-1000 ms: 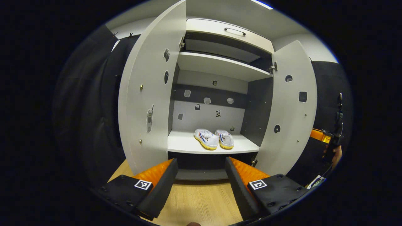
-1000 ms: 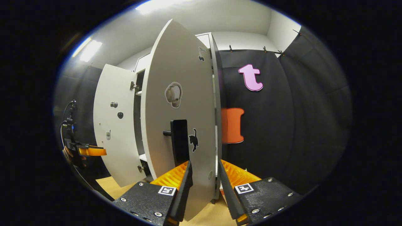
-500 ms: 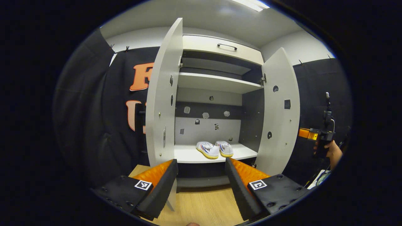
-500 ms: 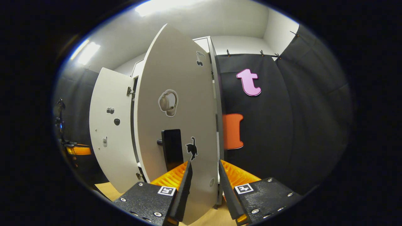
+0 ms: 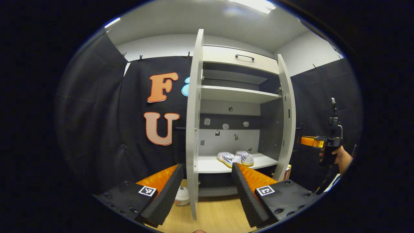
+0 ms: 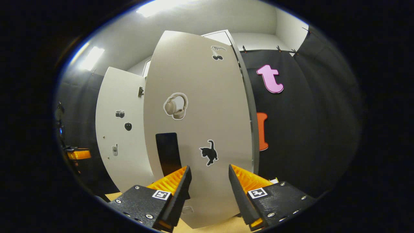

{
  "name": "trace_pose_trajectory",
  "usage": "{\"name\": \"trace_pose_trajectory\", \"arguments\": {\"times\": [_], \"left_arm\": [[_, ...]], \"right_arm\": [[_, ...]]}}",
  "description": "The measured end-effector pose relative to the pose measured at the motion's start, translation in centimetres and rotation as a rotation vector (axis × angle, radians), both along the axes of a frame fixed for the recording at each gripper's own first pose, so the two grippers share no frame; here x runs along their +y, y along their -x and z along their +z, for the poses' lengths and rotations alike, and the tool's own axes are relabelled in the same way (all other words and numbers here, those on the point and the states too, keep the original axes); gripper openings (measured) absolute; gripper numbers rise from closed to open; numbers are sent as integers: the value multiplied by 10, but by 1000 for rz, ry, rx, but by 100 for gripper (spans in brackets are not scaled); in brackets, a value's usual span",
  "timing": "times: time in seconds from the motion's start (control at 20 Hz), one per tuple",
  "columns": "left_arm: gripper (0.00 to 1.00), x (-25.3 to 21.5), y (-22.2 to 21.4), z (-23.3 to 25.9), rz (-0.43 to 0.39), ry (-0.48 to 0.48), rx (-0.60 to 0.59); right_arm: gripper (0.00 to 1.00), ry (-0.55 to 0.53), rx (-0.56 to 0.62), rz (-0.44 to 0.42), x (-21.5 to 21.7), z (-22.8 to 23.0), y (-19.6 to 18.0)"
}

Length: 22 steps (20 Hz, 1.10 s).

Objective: Grab one shoe with the right hand and put it into the shoe cabinet, grab the other shoe with the left hand and put it into the shoe cabinet; then close the right door with the right hand and the left door with the left hand.

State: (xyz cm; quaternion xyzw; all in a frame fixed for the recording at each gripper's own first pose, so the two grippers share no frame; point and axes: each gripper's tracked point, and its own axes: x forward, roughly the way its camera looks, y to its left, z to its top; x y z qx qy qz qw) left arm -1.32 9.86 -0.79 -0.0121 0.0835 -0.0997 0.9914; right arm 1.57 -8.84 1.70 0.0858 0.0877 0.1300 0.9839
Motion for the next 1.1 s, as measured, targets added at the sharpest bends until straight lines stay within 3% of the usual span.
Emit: {"name": "trace_pose_trajectory", "arguments": {"times": [0.05,0.1,0.15,0.35,0.65,0.9,1.1], "left_arm": [[96,8,1,-1,17,-1,4],[96,17,2,-2,35,-1,7],[96,26,2,-3,53,-2,9],[96,59,-3,-4,135,-13,10],[96,81,-27,-7,179,-30,-3],[96,91,-65,-7,183,22,-9],[95,87,-82,-8,119,5,-13]], "right_arm": [[84,-30,4,24,12,1,-7],[81,-54,4,50,23,1,-7],[90,-61,-2,64,31,1,-10],[90,0,-37,38,34,3,-20],[90,116,-70,-10,39,0,-31],[90,151,-67,-67,42,-2,-37],[90,179,-58,-116,41,-3,-36]]}}
